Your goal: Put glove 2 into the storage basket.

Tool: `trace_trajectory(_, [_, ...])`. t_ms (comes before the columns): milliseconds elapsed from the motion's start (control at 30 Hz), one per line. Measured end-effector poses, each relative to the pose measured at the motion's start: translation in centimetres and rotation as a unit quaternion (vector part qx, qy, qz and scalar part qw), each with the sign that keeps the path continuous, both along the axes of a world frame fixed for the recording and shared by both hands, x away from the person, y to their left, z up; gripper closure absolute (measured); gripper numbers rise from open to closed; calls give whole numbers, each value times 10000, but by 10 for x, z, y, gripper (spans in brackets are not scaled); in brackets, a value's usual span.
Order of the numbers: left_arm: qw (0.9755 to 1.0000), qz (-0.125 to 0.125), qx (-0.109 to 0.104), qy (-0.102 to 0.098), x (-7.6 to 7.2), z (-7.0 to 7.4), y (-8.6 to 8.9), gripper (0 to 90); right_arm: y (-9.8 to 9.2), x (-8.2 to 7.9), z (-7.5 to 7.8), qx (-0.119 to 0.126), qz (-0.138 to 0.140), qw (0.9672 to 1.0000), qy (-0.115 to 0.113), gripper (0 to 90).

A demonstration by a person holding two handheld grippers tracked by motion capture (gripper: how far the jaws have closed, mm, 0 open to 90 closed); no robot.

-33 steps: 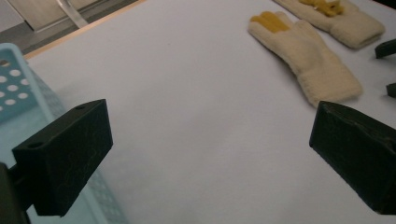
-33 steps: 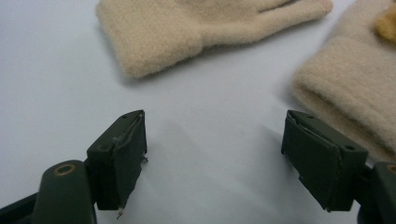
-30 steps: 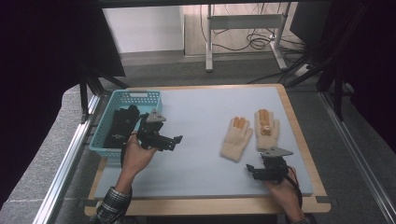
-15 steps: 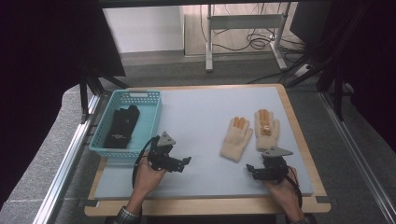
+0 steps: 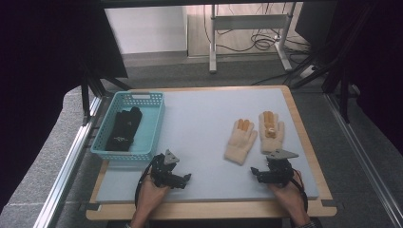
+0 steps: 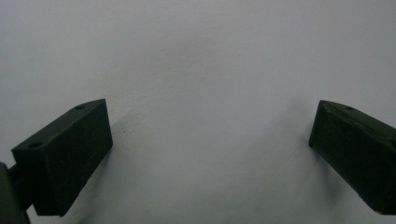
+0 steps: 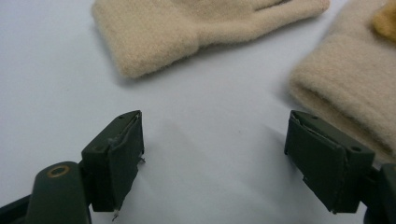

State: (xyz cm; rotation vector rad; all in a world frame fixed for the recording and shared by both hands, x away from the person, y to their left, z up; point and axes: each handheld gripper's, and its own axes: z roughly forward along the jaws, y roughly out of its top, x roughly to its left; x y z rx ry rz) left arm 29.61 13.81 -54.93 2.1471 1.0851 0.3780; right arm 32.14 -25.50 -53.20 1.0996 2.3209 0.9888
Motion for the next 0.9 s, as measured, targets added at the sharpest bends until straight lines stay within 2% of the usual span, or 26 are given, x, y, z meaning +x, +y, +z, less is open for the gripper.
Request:
trace_trajectory(400, [10000,32,-9,-14,-1,-1,-1,5,-2,0,1,75,28,10000,14,217])
trace_trajectory(500, [10000,34,-6,-19,-1,-1,-1,5,-4,-1,4,135,39,9999,12,263])
trace_trajectory(633, [10000,21,2,-32,-1,-1,-1,6,-4,1,16,339,114,9993,-78,357])
trace_trajectory(767, [10000,22,3,-31,-1,-1,-1,6,4,12,29,319,213,9992,-73,460])
trace_trajectory(900, [10000,24,4,-33,-1,-1,-1,6,18,31,38,312,283,9991,-27,490])
